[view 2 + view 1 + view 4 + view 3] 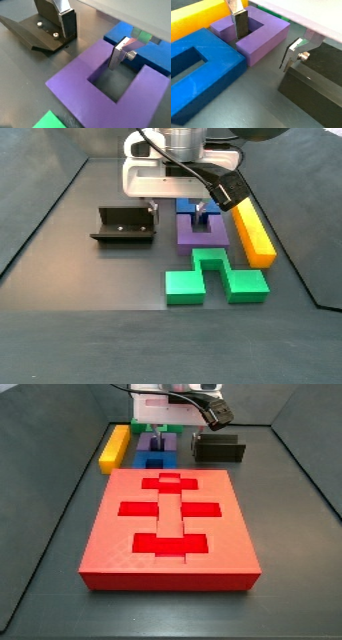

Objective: Pick up the purple object. Move up. Place the purple object on the fixture. Regrasp the purple object. Move to above the board. Insert the purple object.
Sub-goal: Pick up the purple object.

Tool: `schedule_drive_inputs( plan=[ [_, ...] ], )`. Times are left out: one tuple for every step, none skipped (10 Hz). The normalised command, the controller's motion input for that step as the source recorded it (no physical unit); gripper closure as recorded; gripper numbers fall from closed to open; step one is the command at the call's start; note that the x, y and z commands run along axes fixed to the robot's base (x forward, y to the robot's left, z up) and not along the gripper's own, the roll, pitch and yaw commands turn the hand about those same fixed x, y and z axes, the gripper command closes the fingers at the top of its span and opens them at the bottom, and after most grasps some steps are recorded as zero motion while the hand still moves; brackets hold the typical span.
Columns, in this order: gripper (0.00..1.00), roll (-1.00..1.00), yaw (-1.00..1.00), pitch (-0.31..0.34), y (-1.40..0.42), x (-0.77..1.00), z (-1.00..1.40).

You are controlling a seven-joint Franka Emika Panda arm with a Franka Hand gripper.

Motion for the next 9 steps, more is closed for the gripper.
schedule_drive_inputs(
  plan=[
    [0.00, 0.09, 0.00, 0.000, -0.07, 0.00, -0.17],
    [0.00, 0.03, 0.00, 0.000, -0.01, 0.02, -0.14],
    [0.00, 0.07, 0.00, 0.000, -0.03, 0.00, -0.14],
    [0.00, 0.11, 0.00, 0.000, -0.03, 0.00, -0.20],
    [0.00, 0.19, 0.00, 0.000, -0.17, -0.09, -0.20],
    [0.00, 0.06, 0.00, 0.000, -0.05, 0.00, -0.03],
    [0.00, 0.03, 0.14, -0.013, 0.00, 0.00, 0.00],
    [0.00, 0.00, 0.00, 0.000, 0.00, 0.00, 0.00],
    [1.00, 0.00, 0.00, 0.000, 0.00, 0.00, 0.00]
  ],
)
